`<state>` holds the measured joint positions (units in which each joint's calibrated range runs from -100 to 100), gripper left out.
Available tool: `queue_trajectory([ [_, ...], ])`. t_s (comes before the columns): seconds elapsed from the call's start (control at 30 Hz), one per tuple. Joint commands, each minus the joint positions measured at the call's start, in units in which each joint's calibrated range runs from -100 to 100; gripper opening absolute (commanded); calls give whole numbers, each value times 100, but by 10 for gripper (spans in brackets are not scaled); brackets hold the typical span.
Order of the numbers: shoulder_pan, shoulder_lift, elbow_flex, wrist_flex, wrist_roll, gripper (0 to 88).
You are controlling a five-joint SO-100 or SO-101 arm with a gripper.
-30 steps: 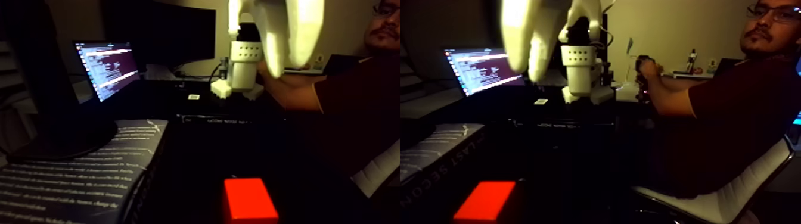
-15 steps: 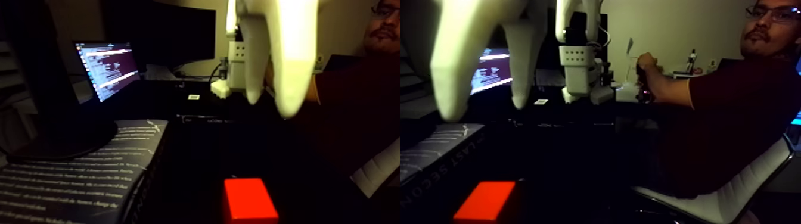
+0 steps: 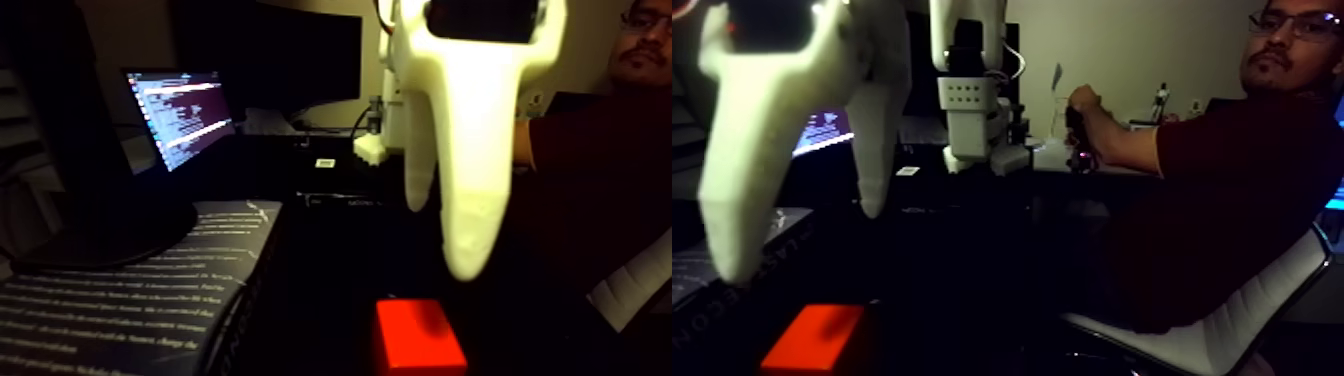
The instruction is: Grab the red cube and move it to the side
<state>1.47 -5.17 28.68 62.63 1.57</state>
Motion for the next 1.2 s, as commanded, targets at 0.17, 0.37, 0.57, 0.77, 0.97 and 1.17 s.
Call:
queue_trajectory([
  [0.17,-80,501,-650,-63,-31,361],
  [0.37,-80,954,-940,-63,-31,361],
  [0.57,-80,1307,-1194,-63,-31,361],
  [0.77,-47,1702,-1439,-63,2,361],
  [0.97,-13,2038,-1738,-63,40,361],
  [1.17,-38,2240,-1811,-334,164,360],
])
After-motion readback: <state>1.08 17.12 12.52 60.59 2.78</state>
